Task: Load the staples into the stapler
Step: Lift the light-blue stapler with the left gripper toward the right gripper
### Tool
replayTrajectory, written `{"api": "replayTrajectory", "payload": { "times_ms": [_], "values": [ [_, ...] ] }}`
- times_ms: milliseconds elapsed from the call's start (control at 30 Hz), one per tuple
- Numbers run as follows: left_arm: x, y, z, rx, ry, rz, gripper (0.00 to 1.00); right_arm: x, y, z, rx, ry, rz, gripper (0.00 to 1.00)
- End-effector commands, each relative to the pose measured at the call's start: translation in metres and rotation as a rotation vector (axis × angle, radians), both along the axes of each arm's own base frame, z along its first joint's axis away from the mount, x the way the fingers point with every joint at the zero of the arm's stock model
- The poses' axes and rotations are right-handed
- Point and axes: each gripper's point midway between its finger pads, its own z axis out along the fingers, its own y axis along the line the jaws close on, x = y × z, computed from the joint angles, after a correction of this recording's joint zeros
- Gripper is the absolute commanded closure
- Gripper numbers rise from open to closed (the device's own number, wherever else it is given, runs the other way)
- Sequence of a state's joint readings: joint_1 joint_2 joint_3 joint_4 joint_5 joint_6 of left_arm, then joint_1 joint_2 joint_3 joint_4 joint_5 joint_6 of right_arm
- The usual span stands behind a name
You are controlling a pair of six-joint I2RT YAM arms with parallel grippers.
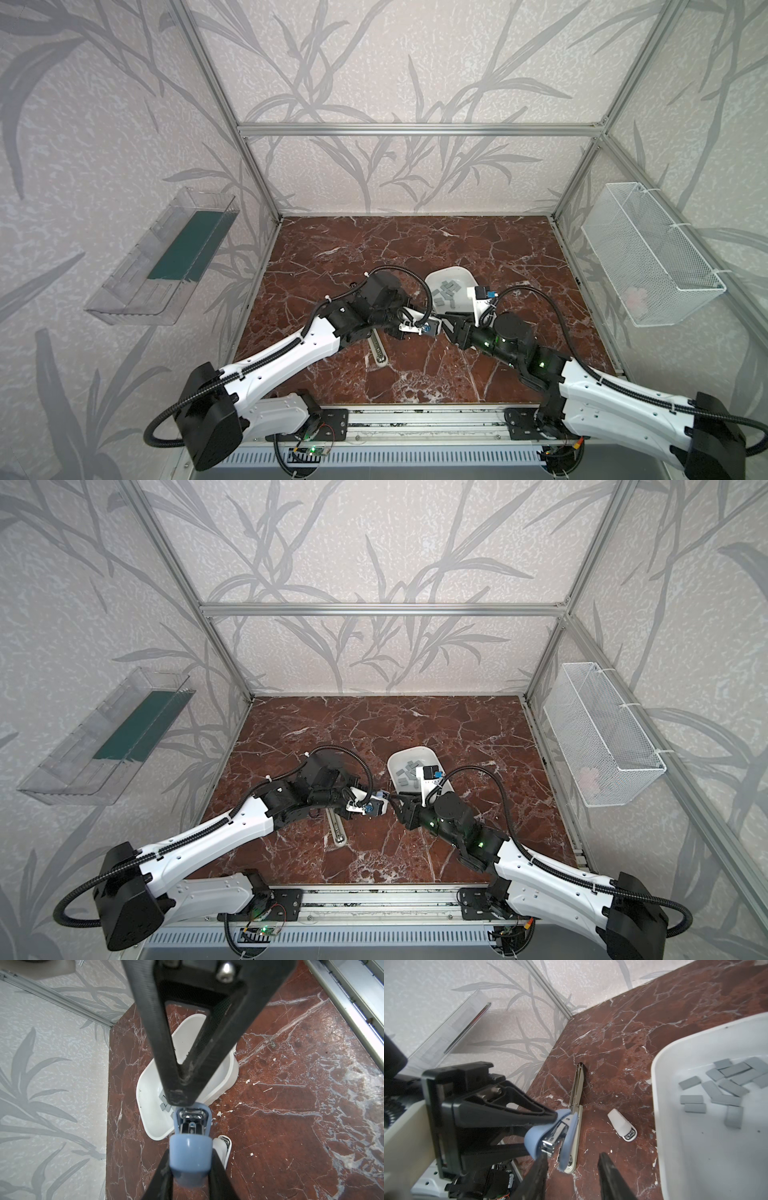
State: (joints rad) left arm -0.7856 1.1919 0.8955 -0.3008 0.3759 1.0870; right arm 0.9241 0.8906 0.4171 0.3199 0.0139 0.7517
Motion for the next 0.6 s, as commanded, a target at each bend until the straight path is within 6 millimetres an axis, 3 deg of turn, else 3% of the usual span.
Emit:
{"api": "replayTrajectory", "payload": {
  "times_ms": [0, 200, 367, 567],
  "values": [
    [-0.010, -0.005, 0.016, -0.067, -0.010, -0.045, 1.00, -0.004, 0.012, 0.008, 0.051, -0.013, 0.047, 0.67],
    [-0.014, -0.005, 0.024, -0.102, -0.033, -0.058, 1.00, 0.002, 0.026, -0.003, 0.017, 0.022, 0.056, 0.75],
    [-0.018, -0.004, 0.024, -0.108, -0.045, -0.081, 1.00, 0.008, 0.022, -0.012, -0.012, 0.032, 0.015, 0.82],
    [-0.033, -0.008, 0.026, -0.146, -0.009, -0.155, 1.00, 0.006, 0.024, -0.009, 0.019, 0.027, 0.027, 0.82]
  ]
}}
